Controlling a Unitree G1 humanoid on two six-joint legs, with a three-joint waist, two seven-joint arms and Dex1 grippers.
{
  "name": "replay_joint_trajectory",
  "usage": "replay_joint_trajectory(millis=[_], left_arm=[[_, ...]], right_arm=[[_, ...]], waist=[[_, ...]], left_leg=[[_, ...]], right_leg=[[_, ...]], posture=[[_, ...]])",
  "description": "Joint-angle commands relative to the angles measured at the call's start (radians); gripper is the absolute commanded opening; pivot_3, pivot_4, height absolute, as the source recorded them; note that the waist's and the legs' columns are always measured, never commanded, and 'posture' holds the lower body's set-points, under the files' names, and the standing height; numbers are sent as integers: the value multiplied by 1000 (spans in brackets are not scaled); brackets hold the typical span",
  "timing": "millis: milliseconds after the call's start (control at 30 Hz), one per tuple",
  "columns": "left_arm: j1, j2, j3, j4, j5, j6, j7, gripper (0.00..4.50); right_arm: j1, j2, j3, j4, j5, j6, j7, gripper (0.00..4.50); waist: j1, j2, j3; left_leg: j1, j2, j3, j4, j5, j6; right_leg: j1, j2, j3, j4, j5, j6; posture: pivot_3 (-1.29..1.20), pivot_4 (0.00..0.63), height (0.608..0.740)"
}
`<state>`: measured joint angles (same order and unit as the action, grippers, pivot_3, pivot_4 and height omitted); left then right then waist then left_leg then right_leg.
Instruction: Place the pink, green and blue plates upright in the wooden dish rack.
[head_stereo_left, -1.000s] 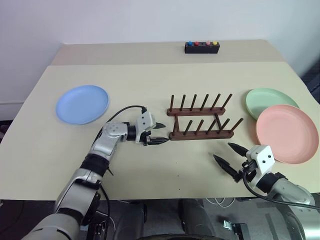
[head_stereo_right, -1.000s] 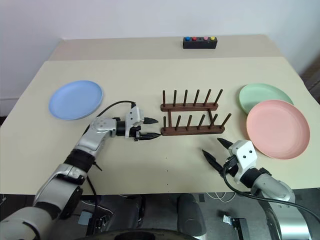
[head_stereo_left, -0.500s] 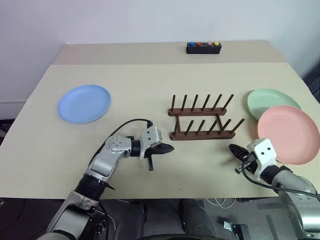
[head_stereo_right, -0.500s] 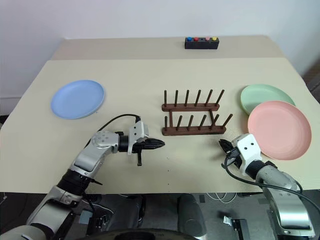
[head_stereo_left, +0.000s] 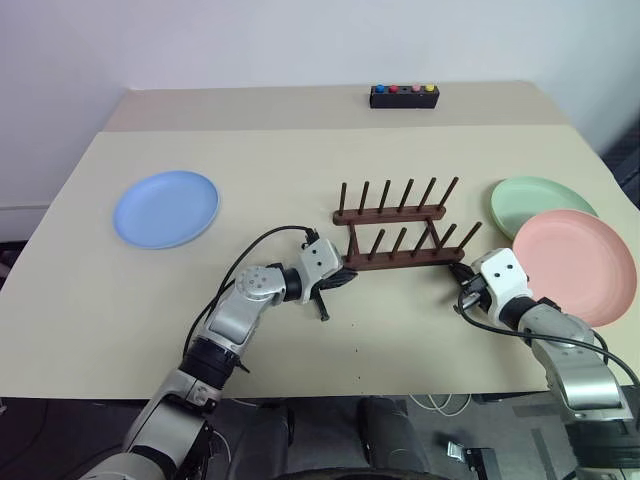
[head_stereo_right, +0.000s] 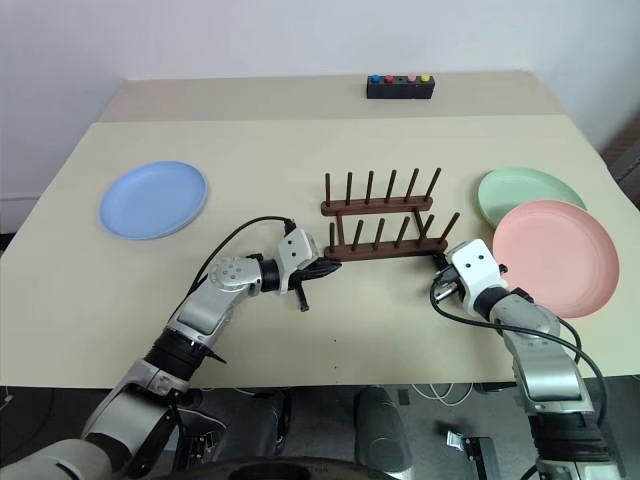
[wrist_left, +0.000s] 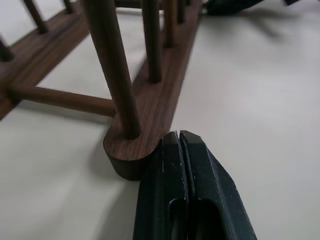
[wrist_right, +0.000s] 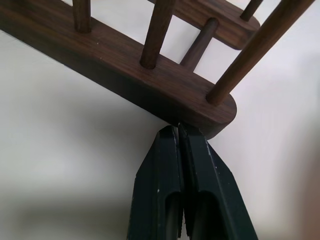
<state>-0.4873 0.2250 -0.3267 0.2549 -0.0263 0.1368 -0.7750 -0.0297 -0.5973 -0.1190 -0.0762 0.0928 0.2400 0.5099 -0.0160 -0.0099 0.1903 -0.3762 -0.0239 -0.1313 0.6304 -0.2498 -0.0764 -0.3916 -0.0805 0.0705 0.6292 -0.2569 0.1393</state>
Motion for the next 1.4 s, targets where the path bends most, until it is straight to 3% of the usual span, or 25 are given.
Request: replay_joint_trajectory(millis=[33,500,633,800,900,1133,1400], left_arm=[[-34,-11,39,50,27,-46,75,0],[-66,-21,49,124,24,-106,102,0],[-52,-14,50,101,11,-97,84,0],[-3,3,53,-3,-38,-62,17,0],[24,10,48,-51,-50,-50,-5,0],[65,-14,28,-115,-112,-85,-99,0],[56,-49,6,-119,-109,-98,-112,0]], right_arm=[[-42,11,18,48,-32,-31,-19,84],[-162,41,45,162,-64,-89,-36,84],[-129,33,19,100,-46,-65,-30,84],[5,-9,-36,-157,0,22,14,84],[99,-41,-119,-295,67,95,54,926],[228,-96,-263,-418,-38,204,-34,4480],[239,-38,-235,-430,-89,299,-119,4480]], waist=[[0,0,0],[-2,0,0],[-1,0,0],[0,1,0],[1,0,0],[4,0,0],[4,0,0]], left_leg=[[0,0,0,0,0,0],[0,0,0,-1,0,0],[0,0,0,-1,0,0],[-1,0,0,-3,0,0],[-2,0,0,-2,0,0],[-3,0,0,0,0,0],[-3,0,0,-1,0,0]], right_leg=[[0,0,0,0,0,0],[0,0,0,0,0,0],[0,0,0,0,0,0],[-2,0,0,0,0,0],[-2,0,0,0,0,1],[-2,0,0,-1,-2,-3],[-3,0,0,-1,-2,-3]], posture=[[0,150,740],[0,150,740],[0,150,740],[0,150,740],[0,150,740],[0,150,740],[0,150,740]])
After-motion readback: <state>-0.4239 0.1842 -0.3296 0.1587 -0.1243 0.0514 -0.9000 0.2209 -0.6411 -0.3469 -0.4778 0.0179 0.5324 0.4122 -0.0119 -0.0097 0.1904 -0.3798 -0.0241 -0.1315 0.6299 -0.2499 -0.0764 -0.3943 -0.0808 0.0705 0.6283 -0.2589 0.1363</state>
